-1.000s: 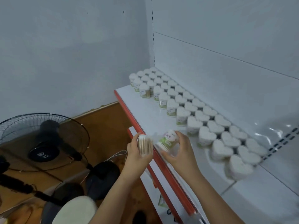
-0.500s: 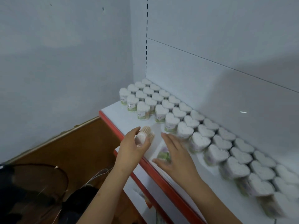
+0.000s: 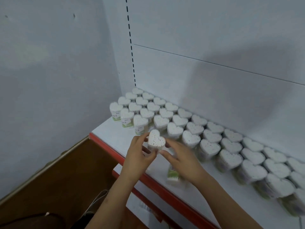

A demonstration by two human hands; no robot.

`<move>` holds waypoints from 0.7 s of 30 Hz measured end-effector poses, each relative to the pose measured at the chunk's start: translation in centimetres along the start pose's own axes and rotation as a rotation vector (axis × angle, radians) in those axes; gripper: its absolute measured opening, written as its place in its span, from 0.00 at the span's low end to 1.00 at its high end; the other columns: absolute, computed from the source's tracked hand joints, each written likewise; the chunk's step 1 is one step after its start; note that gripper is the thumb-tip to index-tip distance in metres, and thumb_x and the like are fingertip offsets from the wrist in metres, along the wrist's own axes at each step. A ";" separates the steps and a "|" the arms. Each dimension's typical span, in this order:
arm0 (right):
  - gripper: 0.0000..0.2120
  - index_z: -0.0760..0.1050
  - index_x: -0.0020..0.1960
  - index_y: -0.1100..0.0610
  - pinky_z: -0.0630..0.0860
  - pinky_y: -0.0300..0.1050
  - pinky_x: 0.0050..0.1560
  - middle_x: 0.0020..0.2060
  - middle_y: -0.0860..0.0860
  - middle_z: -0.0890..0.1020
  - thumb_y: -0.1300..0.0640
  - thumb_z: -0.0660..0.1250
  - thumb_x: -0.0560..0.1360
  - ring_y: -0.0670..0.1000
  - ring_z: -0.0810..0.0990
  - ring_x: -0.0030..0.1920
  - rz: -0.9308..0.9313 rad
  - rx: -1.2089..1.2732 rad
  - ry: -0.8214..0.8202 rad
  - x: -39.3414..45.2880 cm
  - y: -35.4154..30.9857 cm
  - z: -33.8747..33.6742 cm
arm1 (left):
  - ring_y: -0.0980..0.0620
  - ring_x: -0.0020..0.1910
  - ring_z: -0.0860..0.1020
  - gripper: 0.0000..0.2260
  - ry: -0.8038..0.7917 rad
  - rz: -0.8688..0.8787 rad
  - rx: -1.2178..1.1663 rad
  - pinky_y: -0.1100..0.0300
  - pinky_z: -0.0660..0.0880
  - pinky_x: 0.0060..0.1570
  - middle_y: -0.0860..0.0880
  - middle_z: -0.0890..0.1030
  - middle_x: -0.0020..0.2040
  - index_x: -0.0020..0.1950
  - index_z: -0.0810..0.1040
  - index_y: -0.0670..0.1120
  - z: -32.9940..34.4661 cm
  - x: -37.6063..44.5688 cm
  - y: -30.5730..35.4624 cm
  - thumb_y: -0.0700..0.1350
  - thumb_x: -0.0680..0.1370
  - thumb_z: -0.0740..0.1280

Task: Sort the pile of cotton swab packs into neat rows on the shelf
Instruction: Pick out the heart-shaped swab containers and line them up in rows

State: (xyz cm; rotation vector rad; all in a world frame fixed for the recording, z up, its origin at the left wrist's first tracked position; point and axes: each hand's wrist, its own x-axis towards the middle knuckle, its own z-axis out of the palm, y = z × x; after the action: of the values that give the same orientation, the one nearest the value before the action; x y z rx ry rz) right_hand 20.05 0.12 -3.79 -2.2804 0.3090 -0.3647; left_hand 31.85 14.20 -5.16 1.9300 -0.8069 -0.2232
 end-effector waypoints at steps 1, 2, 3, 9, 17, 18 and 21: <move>0.23 0.66 0.73 0.42 0.68 0.35 0.62 0.66 0.35 0.73 0.38 0.59 0.79 0.35 0.70 0.65 0.026 -0.019 0.022 -0.4 0.1 -0.1 | 0.65 0.45 0.79 0.25 0.024 -0.006 0.018 0.71 0.76 0.42 0.54 0.73 0.59 0.71 0.72 0.54 0.4 0.4 -0.3 0.46 0.76 0.75; 0.24 0.66 0.74 0.43 0.68 0.36 0.62 0.66 0.37 0.73 0.38 0.58 0.80 0.35 0.70 0.65 0.054 -0.037 0.057 -1.0 0.4 -0.2 | 0.65 0.45 0.78 0.24 0.045 -0.018 0.033 0.71 0.76 0.43 0.53 0.74 0.59 0.71 0.74 0.53 0.7 0.7 -0.6 0.47 0.76 0.74; 0.25 0.66 0.74 0.44 0.68 0.35 0.63 0.66 0.37 0.73 0.38 0.58 0.80 0.35 0.69 0.65 0.077 -0.060 0.097 -1.7 0.7 -0.3 | 0.65 0.45 0.78 0.22 0.063 -0.032 0.049 0.70 0.76 0.44 0.53 0.74 0.59 0.70 0.75 0.52 1.0 1.1 -0.9 0.48 0.76 0.74; 0.25 0.65 0.72 0.39 0.63 0.28 0.63 0.65 0.37 0.71 0.33 0.56 0.77 0.34 0.66 0.65 0.122 -0.189 0.078 -5.5 2.7 0.0 | 0.61 0.45 0.77 0.29 0.109 -0.116 0.047 0.66 0.74 0.42 0.53 0.72 0.61 0.72 0.68 0.50 2.6 2.2 -1.2 0.51 0.75 0.75; 0.25 0.64 0.73 0.38 0.66 0.29 0.62 0.64 0.32 0.71 0.34 0.56 0.77 0.39 0.70 0.66 0.181 0.010 0.113 -7.1 2.8 1.0 | 0.54 0.53 0.77 0.23 0.156 -0.102 0.106 0.61 0.72 0.48 0.51 0.74 0.62 0.70 0.71 0.47 2.9 2.5 -1.7 0.50 0.77 0.73; 0.25 0.64 0.73 0.37 0.66 0.29 0.61 0.64 0.32 0.71 0.35 0.56 0.78 0.39 0.71 0.66 0.180 0.026 0.124 -7.2 2.8 1.1 | 0.53 0.55 0.77 0.22 0.162 -0.093 0.101 0.61 0.73 0.50 0.51 0.74 0.62 0.70 0.72 0.47 2.7 2.4 -1.8 0.49 0.78 0.72; 0.23 0.63 0.72 0.36 0.69 0.33 0.62 0.64 0.32 0.71 0.36 0.56 0.78 0.40 0.71 0.66 0.171 0.044 0.134 -7.3 2.5 1.1 | 0.52 0.59 0.77 0.20 0.184 -0.079 0.066 0.58 0.74 0.55 0.51 0.75 0.63 0.71 0.72 0.48 2.5 2.3 -1.8 0.47 0.79 0.70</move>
State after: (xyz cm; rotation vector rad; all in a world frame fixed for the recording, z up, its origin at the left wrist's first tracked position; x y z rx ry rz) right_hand 13.43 1.61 -7.58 -2.1717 0.5555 -0.4321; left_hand 33.18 11.44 -7.53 2.0128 -0.6238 -0.0660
